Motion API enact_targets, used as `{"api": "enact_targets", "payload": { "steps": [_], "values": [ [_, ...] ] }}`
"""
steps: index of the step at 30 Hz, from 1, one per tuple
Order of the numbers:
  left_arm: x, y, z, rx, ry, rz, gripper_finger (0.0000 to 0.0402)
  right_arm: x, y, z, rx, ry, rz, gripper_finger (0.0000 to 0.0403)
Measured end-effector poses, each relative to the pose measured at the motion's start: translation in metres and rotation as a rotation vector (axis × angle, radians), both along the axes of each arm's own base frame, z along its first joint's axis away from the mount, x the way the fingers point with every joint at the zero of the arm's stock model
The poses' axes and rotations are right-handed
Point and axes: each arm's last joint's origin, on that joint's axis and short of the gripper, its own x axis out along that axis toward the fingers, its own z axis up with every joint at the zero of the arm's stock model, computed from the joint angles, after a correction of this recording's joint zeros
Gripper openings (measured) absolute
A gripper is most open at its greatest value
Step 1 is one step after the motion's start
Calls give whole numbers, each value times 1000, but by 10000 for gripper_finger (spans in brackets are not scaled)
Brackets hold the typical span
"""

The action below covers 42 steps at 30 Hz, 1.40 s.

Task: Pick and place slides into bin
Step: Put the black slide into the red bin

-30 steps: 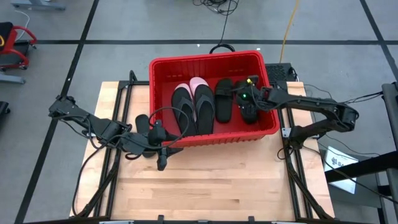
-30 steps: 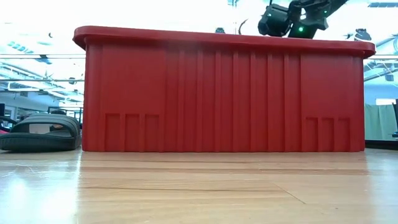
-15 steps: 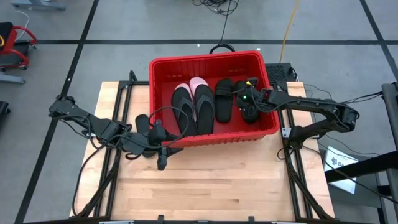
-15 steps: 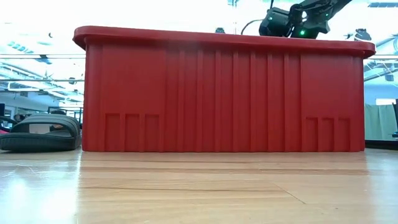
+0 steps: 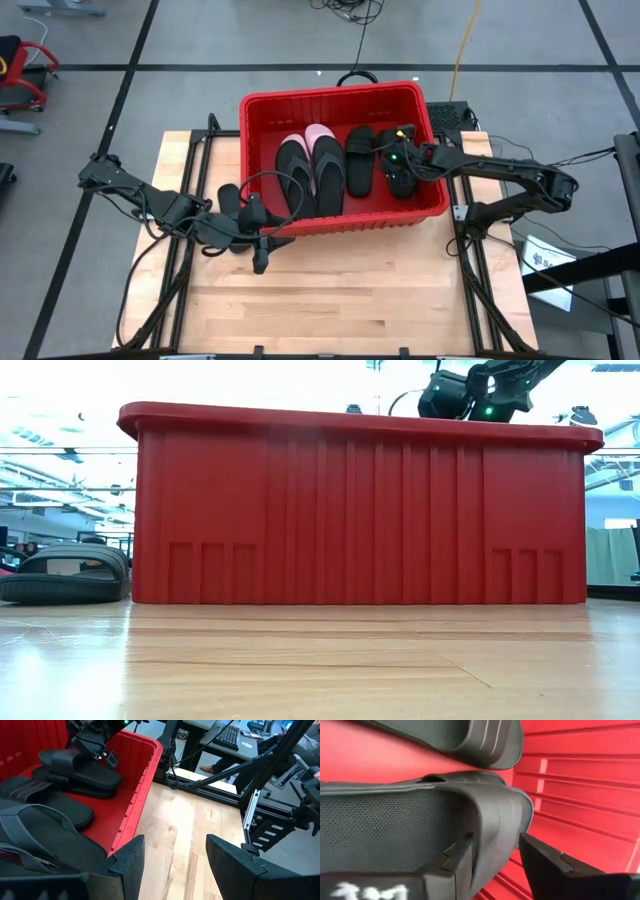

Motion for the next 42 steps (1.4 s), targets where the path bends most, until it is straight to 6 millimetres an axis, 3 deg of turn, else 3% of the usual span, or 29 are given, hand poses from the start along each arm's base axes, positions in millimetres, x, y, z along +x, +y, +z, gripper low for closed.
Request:
{"api": "enact_targets", "payload": {
  "steps": [27, 33, 42],
  "values": [
    [-1, 0, -1, 2, 12, 1, 205, -27, 45, 60, -89, -359, 89, 151],
    [-17, 7, -8, -96, 128, 80, 205, -33, 59, 77, -90, -551, 105, 151],
    [-49, 7, -31, -300, 459, 229, 205, -39, 82, 99, -55, -800, 182, 151]
  ]
}}
